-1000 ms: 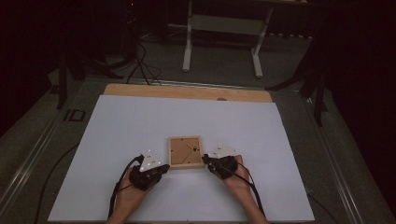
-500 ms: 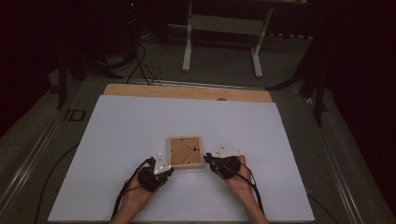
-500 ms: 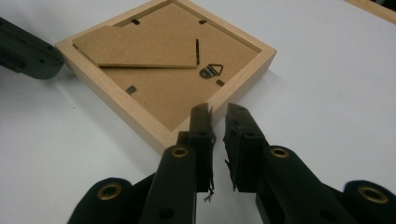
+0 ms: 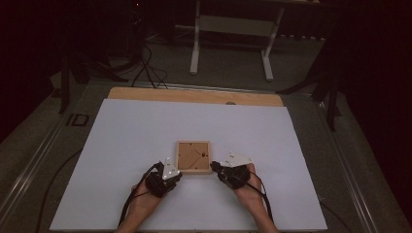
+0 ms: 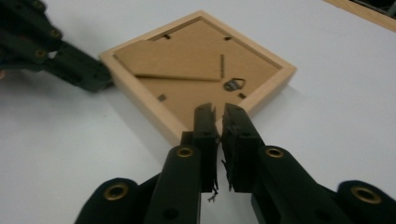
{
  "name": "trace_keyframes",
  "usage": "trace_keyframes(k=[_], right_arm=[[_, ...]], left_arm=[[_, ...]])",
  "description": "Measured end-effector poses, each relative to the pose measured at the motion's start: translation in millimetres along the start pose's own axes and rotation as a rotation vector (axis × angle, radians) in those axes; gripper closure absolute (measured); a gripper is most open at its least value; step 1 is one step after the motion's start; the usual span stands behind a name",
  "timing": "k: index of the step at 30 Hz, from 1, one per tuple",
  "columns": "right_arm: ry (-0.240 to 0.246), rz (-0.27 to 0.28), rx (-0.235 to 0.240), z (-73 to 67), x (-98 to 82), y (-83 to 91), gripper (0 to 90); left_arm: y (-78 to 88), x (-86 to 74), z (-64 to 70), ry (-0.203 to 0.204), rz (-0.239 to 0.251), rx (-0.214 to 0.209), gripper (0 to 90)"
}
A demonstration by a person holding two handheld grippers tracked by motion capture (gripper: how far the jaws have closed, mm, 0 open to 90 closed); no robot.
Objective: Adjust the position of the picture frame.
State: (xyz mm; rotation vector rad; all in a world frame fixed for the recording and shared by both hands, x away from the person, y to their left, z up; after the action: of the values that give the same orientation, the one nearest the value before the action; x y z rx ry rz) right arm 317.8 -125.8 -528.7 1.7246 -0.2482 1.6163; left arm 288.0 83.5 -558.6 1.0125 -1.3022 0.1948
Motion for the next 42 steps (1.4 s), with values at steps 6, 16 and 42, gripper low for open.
trace_keyframes(k=[6, 16, 42], right_arm=[[0.025, -0.029, 0.033, -10.5, -5.4, -5.1, 89.5], [0.061, -0.080, 0.102, -19.3, -13.5, -11.0, 89.6], [0.037, -0.088, 0.094, -12.0, -16.9, -10.7, 82.5]], left_arm=[[-0.7, 0.2, -1.2, 0.001, 0.002, 0.002, 89.2], [-1.7, 0.8, -3.4, 0.007, -0.001, 0.007, 89.1], [0.8, 4.9, -5.1, 0.036, 0.035, -0.015, 80.6]])
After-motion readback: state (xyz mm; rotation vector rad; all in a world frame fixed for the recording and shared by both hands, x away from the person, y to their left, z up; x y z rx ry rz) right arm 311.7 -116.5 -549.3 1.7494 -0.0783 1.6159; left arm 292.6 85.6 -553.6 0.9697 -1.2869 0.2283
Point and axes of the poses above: each handheld gripper's, and its own axes: y roughly backward along the jaws, x roughly out of its top, z roughly to its right, the point moved 4 cm from there along -y, roughly forward along the jaws, and after that the axes turned 14 degrees about z, right-handed, at the moved point
